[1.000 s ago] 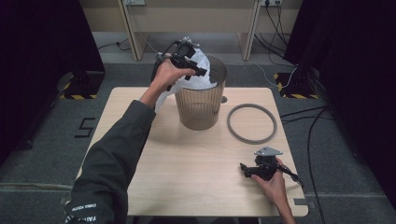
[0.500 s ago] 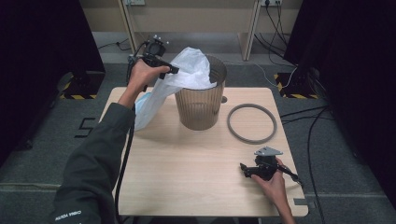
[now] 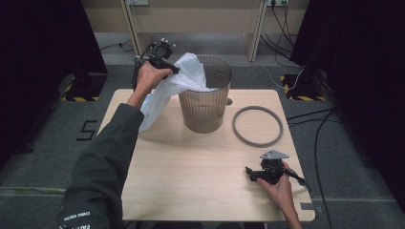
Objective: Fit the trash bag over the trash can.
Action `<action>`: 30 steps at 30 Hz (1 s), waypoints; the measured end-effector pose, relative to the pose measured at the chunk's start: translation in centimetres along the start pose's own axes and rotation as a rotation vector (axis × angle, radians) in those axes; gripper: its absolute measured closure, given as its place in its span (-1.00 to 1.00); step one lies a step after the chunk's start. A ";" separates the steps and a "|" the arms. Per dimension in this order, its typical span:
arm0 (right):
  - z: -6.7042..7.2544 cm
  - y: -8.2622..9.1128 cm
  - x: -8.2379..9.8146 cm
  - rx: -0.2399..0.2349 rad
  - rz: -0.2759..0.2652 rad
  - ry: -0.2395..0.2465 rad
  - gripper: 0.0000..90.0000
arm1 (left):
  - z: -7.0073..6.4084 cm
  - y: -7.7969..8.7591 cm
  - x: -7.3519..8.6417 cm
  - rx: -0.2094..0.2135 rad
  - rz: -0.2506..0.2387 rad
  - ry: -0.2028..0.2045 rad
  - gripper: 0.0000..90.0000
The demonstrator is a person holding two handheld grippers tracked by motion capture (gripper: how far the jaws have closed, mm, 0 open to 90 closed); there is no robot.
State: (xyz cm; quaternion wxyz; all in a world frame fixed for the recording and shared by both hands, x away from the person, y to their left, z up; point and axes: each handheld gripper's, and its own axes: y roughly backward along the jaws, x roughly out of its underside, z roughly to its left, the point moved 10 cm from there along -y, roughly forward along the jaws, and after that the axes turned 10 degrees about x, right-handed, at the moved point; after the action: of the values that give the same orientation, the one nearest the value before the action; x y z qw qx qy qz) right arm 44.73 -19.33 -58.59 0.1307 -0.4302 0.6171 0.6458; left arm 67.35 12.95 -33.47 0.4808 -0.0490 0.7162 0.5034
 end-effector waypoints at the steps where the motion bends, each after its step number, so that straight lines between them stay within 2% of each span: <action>1: 0.0 0.0 0.0 0.000 -0.001 0.002 -0.74 | 0.1 0.1 -0.3 -0.014 -0.010 -0.022 0.74; 5: 0.0 0.0 0.0 0.000 -0.001 0.002 -0.74 | -0.2 0.6 -1.6 -0.047 -0.045 -0.042 0.90; 8: 0.0 0.0 0.0 0.000 -0.001 0.002 -0.74 | -0.7 0.9 -3.1 -0.068 -0.089 -0.071 0.91; 10: 0.0 0.0 0.0 -0.002 -0.001 -0.003 -0.72 | -1.6 0.8 -3.8 -0.058 -0.098 -0.093 0.91; 12: -0.1 0.0 -0.2 -0.005 -0.013 -0.011 -0.60 | -2.7 0.5 -4.4 -0.046 -0.103 -0.117 0.91; 15: -0.3 0.1 -0.4 -0.019 -0.011 -0.026 -0.59 | -4.4 -0.2 -4.9 -0.019 -0.093 -0.150 0.91; 18: -1.0 0.5 -1.5 -0.032 -0.035 -0.056 -0.59 | -6.0 -1.0 -5.2 0.003 -0.096 -0.178 0.90; 20: -1.6 1.1 -2.8 -0.033 -0.059 -0.065 -0.58 | -6.9 -1.4 -5.3 0.017 -0.097 -0.192 0.90; 23: -3.1 1.8 -5.8 -0.017 -0.110 -0.064 -0.57 | -8.4 -2.0 -5.0 0.046 -0.081 -0.217 0.89; 27: -5.0 3.0 -11.1 0.006 -0.178 -0.059 -0.57 | -9.6 -2.7 -4.5 0.061 -0.056 -0.253 0.90; 30: -5.8 3.7 -15.4 0.009 -0.226 -0.054 -0.56 | -10.7 -3.2 -4.1 0.083 -0.050 -0.268 0.90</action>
State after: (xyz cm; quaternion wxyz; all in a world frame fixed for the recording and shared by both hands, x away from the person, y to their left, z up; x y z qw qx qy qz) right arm 53.60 -19.81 -44.23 0.2210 -0.4790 0.5638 0.6355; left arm 64.43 1.48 -32.26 0.5864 0.0207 0.6643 0.4631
